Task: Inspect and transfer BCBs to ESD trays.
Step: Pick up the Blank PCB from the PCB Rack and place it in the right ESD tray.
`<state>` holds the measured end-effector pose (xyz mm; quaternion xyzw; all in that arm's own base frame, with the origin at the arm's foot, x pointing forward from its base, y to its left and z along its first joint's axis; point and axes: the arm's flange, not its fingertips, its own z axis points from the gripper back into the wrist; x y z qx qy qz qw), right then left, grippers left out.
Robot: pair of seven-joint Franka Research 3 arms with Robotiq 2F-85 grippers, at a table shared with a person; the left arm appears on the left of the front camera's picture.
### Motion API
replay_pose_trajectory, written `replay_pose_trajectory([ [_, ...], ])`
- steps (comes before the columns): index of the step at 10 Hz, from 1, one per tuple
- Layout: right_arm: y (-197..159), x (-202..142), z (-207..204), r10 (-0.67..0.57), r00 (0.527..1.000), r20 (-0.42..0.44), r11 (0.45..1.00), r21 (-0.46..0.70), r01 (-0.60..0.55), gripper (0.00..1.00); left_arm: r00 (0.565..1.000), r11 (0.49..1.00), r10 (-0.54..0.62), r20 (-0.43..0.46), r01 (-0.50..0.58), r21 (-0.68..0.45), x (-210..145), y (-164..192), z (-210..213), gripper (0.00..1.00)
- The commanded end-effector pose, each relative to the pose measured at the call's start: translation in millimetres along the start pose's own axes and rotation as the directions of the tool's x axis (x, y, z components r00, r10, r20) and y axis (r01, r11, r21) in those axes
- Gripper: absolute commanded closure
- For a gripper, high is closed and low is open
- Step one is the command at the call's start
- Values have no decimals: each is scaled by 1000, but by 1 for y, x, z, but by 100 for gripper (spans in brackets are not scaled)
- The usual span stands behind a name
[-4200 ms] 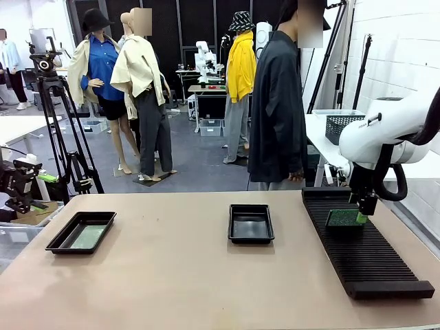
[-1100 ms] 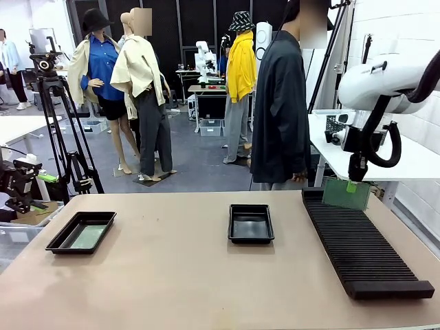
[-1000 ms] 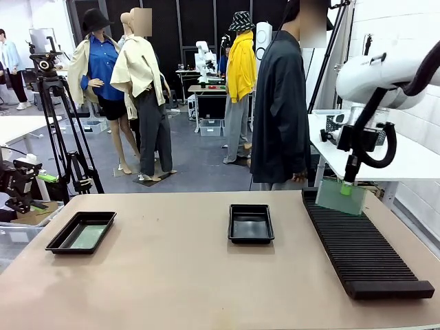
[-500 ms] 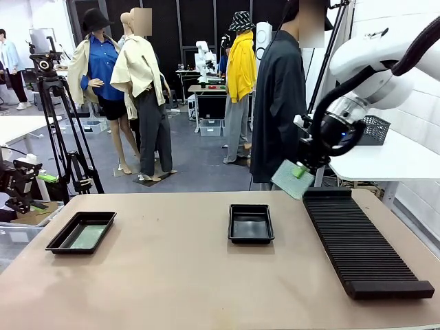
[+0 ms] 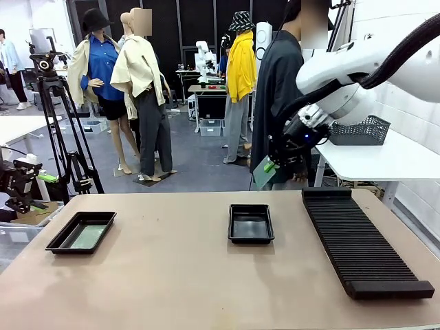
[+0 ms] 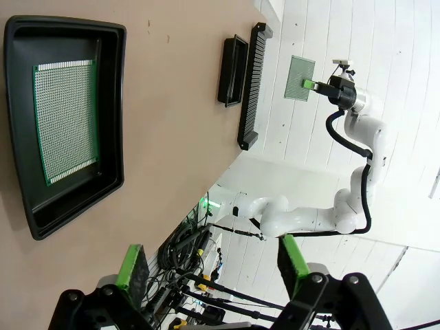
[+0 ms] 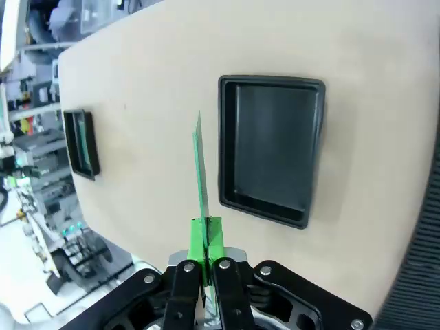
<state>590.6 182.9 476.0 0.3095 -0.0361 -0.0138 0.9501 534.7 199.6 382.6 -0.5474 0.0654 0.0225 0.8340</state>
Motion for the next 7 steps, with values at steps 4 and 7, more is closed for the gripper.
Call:
replay_pose_trajectory([
  [4, 8, 0, -34, -144, 990, 8, 989, -10, 144, 100, 1000, 1000, 17, 3, -17, 26, -4, -2, -1, 0],
  [7, -5, 9, -59, -152, 988, 10, 988, 11, 152, 100, 1000, 1000, 17, 3, -17, 26, -4, -2, -1, 0],
])
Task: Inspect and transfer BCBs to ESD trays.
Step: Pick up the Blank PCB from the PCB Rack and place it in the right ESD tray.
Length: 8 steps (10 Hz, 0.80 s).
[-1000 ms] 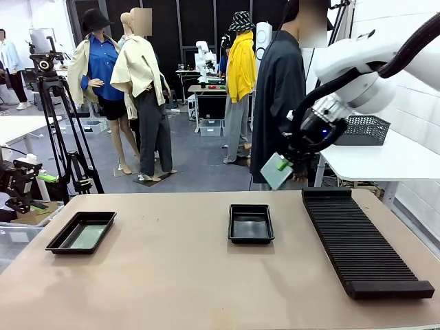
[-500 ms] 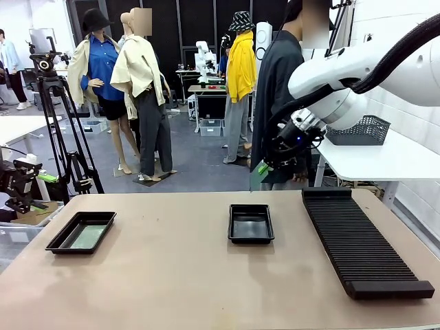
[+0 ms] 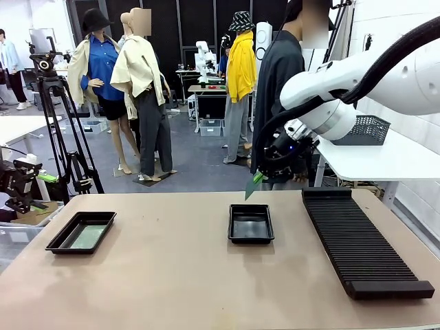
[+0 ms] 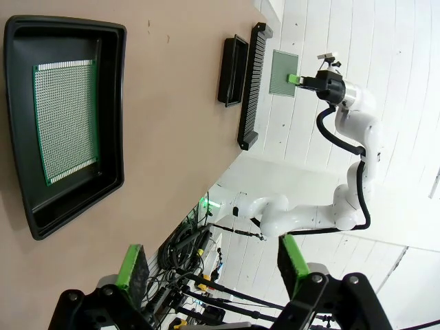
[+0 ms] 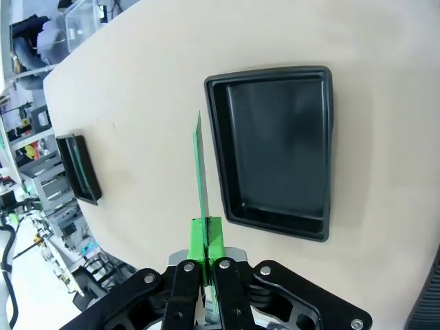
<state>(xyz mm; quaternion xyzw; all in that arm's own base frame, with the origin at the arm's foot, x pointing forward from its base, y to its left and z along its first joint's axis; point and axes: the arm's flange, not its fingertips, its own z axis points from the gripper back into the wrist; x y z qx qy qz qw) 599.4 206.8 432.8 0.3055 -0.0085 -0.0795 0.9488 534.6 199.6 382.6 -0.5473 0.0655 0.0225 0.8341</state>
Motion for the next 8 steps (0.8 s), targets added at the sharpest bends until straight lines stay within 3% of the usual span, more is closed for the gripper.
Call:
replay_pose_trajectory([
  [1, -5, 4, -17, -12, 1000, 14, 999, 30, 11, 100, 1000, 1000, 17, 3, -17, 25, -4, -2, -1, 0],
  [5, -23, 3, -47, 5, 998, -57, 999, 43, -3, 100, 1000, 1000, 17, 3, -17, 25, -4, -2, -1, 0],
  [8, -32, 1, -63, 21, 998, -54, 999, 40, -18, 100, 1000, 1000, 17, 3, -17, 25, -4, -2, -1, 0],
])
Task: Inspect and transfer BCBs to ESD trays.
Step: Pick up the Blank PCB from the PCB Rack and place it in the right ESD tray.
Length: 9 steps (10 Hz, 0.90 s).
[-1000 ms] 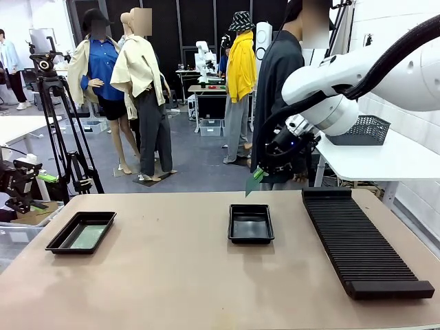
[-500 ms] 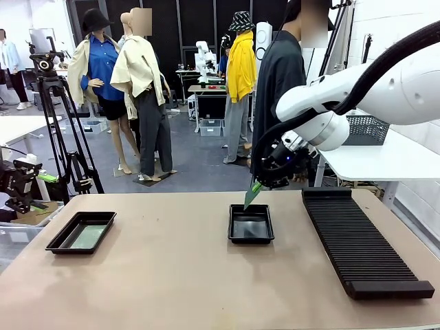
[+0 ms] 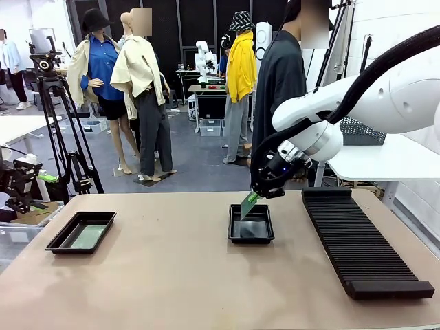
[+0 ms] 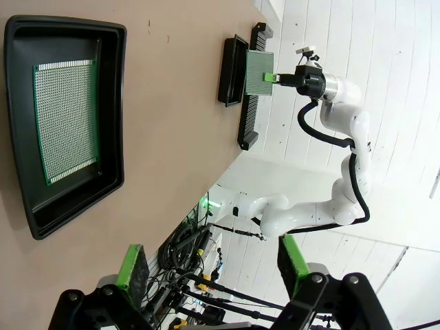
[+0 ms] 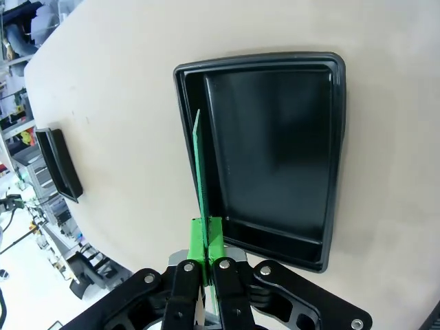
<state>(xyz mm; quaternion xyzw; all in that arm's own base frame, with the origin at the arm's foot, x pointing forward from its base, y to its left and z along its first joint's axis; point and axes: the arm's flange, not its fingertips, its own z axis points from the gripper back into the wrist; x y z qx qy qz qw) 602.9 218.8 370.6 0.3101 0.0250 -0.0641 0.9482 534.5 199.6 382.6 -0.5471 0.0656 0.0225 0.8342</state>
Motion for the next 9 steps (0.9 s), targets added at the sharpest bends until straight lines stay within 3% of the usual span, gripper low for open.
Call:
replay_pose_trajectory([
  [1, -9, -1, -10, 14, 1000, 18, 999, 33, -14, 100, 1000, 1000, 17, 4, -17, 25, -4, -2, -2, 0],
  [9, -26, 1, -39, 29, 994, 103, 999, 26, -32, 100, 1000, 1000, 17, 4, -17, 25, -4, -2, -2, 0],
])
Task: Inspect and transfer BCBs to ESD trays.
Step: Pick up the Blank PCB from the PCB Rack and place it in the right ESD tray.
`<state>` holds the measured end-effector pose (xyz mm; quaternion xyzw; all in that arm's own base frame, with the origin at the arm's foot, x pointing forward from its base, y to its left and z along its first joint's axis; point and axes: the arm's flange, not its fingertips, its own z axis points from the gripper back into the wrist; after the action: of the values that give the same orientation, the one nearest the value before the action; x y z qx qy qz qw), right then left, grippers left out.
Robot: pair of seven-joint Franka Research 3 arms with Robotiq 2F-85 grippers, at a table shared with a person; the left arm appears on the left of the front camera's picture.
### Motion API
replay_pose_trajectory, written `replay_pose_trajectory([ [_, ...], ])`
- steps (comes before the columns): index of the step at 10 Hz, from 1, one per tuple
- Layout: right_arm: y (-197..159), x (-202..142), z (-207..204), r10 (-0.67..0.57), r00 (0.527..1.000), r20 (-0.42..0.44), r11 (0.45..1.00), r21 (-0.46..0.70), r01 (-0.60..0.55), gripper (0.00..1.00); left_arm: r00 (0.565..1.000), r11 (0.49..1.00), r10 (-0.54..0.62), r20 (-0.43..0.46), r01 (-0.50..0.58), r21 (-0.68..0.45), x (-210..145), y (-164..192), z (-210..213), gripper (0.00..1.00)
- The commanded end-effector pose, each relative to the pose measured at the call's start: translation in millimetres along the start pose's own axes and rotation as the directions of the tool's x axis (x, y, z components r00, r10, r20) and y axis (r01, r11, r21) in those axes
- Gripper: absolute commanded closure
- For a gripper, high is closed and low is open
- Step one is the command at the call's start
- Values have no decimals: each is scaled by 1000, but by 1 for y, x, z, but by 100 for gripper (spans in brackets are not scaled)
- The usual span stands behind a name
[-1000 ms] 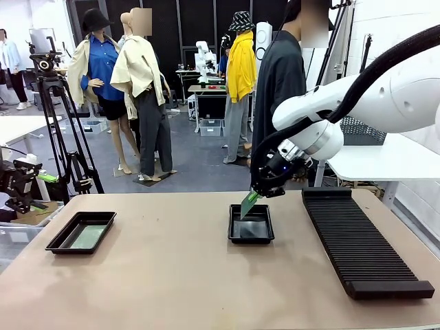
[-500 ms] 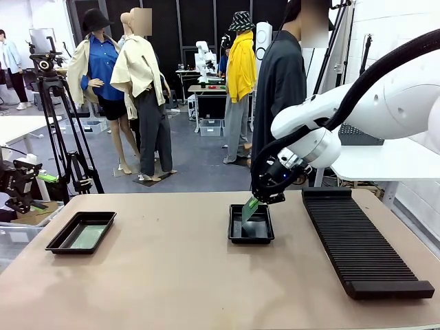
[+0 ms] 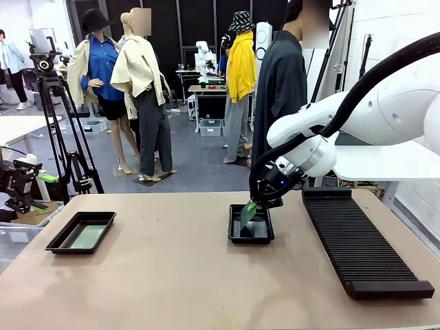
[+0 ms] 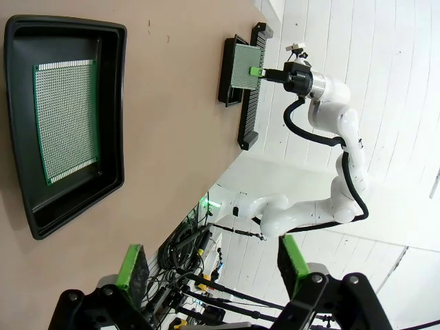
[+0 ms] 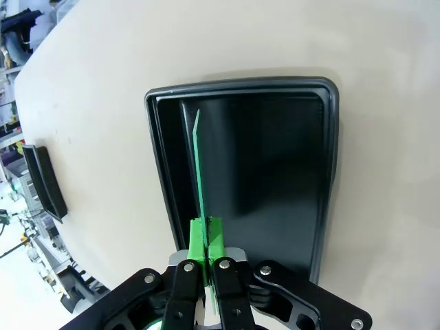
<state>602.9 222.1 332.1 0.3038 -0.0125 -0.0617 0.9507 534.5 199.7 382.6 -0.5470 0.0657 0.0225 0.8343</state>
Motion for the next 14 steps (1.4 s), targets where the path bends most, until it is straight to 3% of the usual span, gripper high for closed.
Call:
replay_pose_trajectory([
  [1, -8, -2, -7, -3, 999, 33, 999, 49, 2, 100, 1000, 1000, 17, 4, -17, 25, -4, -2, -2, 0],
  [2, -11, -1, 1, -31, 999, 23, 992, 122, 28, 100, 1000, 1000, 17, 4, -17, 25, -4, -2, -2, 0],
  [3, -2, 1, -2, -4, 1000, 9, 1000, 2, 4, 100, 1000, 1000, 17, 4, -17, 25, -4, -2, -2, 0],
  [10, -3, 2, -1, 3, 1000, 9, 1000, 15, -3, 100, 1000, 1000, 17, 4, -17, 25, -4, -2, -2, 0],
  [11, -1, 2, -2, 3, 1000, 5, 1000, 0, -3, 94, 1000, 1000, 17, 4, -17, 25, -4, -2, -2, 0],
  [14, 0, 2, 6, -24, 999, 24, 998, -61, 25, 43, 1000, 1000, 17, 4, -17, 25, -4, -2, -2, 0],
])
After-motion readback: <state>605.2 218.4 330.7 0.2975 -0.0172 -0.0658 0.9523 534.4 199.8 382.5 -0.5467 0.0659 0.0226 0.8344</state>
